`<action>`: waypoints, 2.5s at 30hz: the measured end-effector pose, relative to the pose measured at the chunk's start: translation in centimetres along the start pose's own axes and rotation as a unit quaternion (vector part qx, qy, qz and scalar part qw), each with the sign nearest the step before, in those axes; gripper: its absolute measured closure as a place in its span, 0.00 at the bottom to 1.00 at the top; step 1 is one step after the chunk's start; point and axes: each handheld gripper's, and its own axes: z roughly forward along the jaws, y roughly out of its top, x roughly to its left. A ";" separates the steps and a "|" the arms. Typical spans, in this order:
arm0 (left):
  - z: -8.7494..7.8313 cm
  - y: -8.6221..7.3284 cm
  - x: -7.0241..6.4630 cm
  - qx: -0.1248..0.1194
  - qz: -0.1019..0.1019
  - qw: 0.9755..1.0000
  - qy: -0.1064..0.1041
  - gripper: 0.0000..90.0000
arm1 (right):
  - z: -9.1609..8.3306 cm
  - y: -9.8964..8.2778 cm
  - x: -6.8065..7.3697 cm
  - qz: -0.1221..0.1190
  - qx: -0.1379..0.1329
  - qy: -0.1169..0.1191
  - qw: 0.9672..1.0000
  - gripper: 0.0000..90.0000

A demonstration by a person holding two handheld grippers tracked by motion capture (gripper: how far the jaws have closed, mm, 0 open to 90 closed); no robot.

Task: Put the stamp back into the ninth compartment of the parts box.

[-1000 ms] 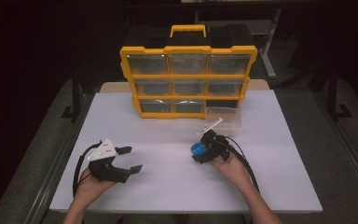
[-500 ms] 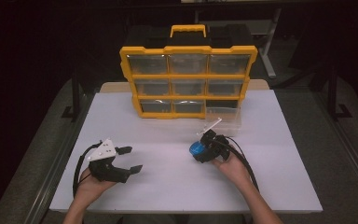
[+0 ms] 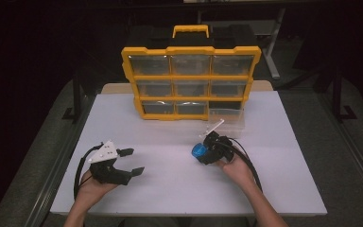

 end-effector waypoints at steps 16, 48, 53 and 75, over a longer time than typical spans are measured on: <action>-0.2 0.0 0.1 -0.003 0.000 1.000 0.001 0.24 | -0.3 0.0 -0.2 -0.018 -0.002 0.016 1.000 0.44; -0.2 0.0 0.1 -0.004 -0.005 1.000 0.002 0.24 | -5.1 1.8 -0.7 -0.037 -0.050 0.091 0.994 0.44; -0.2 0.0 0.1 -0.004 -0.005 1.000 0.002 0.24 | -5.8 2.2 -0.9 -0.039 -0.054 0.096 0.993 0.44; -0.4 0.0 0.2 0.000 0.000 1.000 0.003 0.24 | -8.8 4.2 -2.1 -0.062 -0.074 0.096 0.991 0.44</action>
